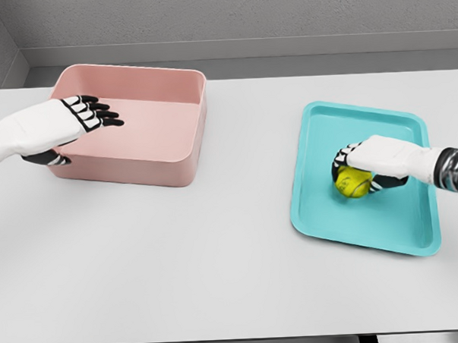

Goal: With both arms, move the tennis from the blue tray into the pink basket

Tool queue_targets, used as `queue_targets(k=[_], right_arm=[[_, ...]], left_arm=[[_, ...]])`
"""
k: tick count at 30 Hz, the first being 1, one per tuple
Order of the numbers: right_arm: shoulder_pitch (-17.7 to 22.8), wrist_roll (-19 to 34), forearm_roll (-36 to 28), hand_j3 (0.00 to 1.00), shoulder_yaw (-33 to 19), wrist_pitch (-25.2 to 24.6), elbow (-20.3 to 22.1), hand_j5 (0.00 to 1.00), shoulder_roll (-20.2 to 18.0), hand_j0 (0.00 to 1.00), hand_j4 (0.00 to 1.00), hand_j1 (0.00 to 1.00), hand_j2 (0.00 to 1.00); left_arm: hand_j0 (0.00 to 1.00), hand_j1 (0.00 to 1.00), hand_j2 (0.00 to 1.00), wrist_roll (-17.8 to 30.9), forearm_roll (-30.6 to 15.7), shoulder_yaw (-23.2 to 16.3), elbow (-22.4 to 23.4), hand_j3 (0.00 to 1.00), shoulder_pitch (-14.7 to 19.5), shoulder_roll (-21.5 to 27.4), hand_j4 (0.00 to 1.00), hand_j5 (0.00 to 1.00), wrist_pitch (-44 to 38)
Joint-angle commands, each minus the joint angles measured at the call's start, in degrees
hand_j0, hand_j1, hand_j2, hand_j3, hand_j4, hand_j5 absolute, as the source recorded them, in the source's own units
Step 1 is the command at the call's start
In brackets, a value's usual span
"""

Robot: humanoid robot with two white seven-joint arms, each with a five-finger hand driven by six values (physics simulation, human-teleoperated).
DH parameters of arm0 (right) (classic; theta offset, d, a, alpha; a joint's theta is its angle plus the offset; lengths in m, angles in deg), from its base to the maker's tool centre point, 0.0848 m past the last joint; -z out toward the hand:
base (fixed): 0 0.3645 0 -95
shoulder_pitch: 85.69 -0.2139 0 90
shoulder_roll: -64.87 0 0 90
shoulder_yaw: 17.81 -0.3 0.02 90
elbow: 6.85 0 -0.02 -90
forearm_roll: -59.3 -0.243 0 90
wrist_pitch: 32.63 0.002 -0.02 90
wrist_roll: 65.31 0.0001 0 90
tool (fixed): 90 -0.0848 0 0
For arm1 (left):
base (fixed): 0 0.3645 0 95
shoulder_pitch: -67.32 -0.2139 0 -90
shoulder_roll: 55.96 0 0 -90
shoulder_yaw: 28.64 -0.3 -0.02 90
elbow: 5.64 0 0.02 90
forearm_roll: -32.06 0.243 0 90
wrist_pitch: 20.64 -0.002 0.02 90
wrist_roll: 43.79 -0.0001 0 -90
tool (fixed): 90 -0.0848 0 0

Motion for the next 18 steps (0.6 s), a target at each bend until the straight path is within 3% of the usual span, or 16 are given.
queue_targets(k=[1,18], right_arm=[[-0.09,-0.03,-0.28,0.43,-0.31,0.04,0.01,0.43,-0.12,0.43,0.43,0.43,0.43],[-4.57,-0.20,-2.12,0.43,-0.31,14.02,0.01,0.43,3.14,0.43,0.43,0.43,0.43]], left_arm=[[1.00,1.00,1.00,-0.03,-0.29,0.00,0.09,1.00,0.09,0.18,1.00,1.00,-0.07],[1.00,1.00,1.00,-0.03,-0.38,0.09,0.00,1.00,0.18,0.35,1.00,1.00,-0.07]])
